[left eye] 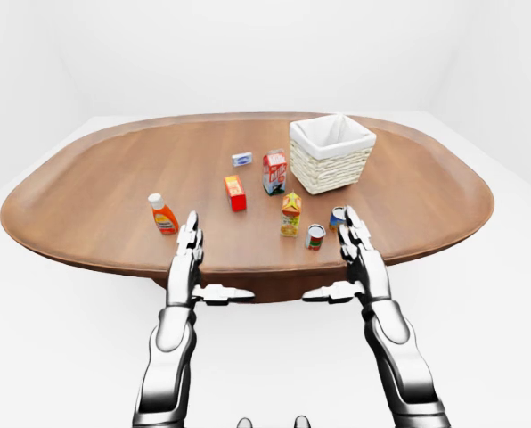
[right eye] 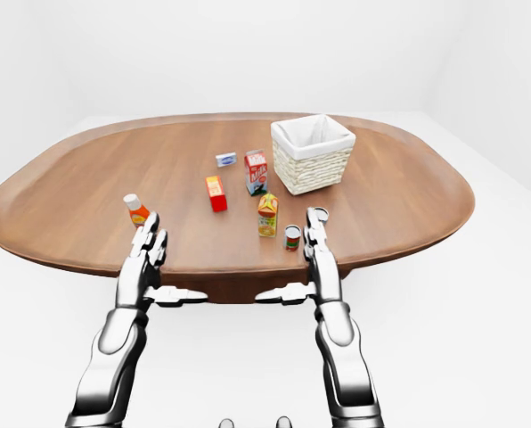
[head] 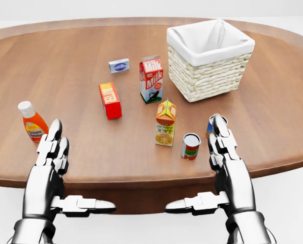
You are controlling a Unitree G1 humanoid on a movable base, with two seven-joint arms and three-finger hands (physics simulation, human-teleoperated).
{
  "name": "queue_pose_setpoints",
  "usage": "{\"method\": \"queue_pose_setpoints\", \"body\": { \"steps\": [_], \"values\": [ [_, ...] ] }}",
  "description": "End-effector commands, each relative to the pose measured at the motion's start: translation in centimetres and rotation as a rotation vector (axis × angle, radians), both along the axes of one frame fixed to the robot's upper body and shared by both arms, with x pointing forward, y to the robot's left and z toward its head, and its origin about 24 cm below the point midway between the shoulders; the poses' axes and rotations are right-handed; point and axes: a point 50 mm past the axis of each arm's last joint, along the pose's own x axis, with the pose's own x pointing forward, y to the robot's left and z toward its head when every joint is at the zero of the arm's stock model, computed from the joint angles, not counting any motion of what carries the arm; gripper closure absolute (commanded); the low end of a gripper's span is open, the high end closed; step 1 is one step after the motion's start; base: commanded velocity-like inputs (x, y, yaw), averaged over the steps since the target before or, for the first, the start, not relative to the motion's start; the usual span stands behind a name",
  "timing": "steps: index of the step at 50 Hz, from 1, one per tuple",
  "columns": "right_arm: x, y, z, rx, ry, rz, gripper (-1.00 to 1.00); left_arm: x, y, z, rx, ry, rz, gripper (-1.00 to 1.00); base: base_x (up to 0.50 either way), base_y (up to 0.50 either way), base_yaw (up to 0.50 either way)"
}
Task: Pick up the orange juice, and put it in the basket.
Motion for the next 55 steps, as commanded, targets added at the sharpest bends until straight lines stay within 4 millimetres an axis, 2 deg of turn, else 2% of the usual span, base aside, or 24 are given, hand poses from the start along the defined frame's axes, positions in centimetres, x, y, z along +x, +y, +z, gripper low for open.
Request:
{"method": "queue_pose_setpoints", "body": {
  "steps": [1, 3, 4, 8, 16, 24, 27, 33, 37, 44, 49, 52, 55],
  "values": [
    [-3.1, 1.2, 7.6, 0.070, -0.337, 0.213, -1.00, -2.9, 0.8, 8.3, 0.128, -0.337, -0.037, -1.00, 0.00, 0.00, 0.00],
    [-3.8, 1.5, 6.0, 0.103, -0.268, 0.323, -1.00, -3.8, 0.9, 9.6, 0.130, -0.396, -0.040, -1.00, 0.00, 0.00, 0.00],
    [-3.9, 1.3, 6.2, 0.127, -0.279, 0.316, -1.00, -4.0, 0.8, 9.9, 0.130, -0.411, -0.046, -1.00, 0.00, 0.00, 0.00],
    [-3.4, 1.3, 6.9, 0.036, -0.305, 0.256, -1.00, -4.7, 0.6, 11.1, 0.145, -0.470, -0.055, -1.00, 0.00, 0.00, 0.00],
    [-4.6, 1.6, 8.1, -0.039, -0.355, 0.293, -1.00, -5.6, 0.5, 12.6, 0.201, -0.542, -0.048, -1.00, 0.00, 0.00, 0.00],
    [-5.9, 1.3, 10.2, -0.041, -0.455, 0.288, -1.00, -6.9, 0.5, 14.4, 0.218, -0.638, -0.041, -1.00, 0.00, 0.00, 0.00],
    [-5.8, 1.5, 10.0, -0.044, -0.449, 0.293, -1.00, -7.5, 0.5, 15.3, 0.232, -0.688, -0.038, -1.00, 0.00, 0.00, 0.00],
    [-5.9, 1.4, 10.1, -0.035, -0.454, 0.286, -1.00, -7.4, 0.7, 15.3, 0.222, -0.685, -0.035, -1.00, 0.00, 0.00, 0.00],
    [-5.3, 1.5, 9.0, -0.055, -0.398, 0.286, -1.00, -7.0, 0.7, 14.6, 0.213, -0.650, -0.034, -1.00, 0.00, 0.00, 0.00],
    [-5.3, 1.5, 8.8, -0.064, -0.389, 0.278, -1.00, -6.9, 0.8, 14.3, 0.211, -0.631, -0.033, -1.00, 0.00, 0.00, 0.00],
    [-5.5, 1.4, 9.6, -0.082, -0.425, 0.247, -1.00, -7.3, 1.0, 14.8, 0.218, -0.657, -0.029, -1.00, 0.00, 0.00, 0.00],
    [-5.9, 1.3, 10.3, -0.032, -0.465, 0.262, -1.00, -7.2, 1.2, 14.6, 0.216, -0.646, -0.026, -1.00, 0.00, 0.00, 0.00],
    [-6.1, 0.9, 11.0, -0.027, -0.497, 0.244, -1.00, -7.8, 1.3, 15.3, 0.224, -0.682, -0.020, -1.00, 0.00, 0.00, 0.00]
  ]
}}
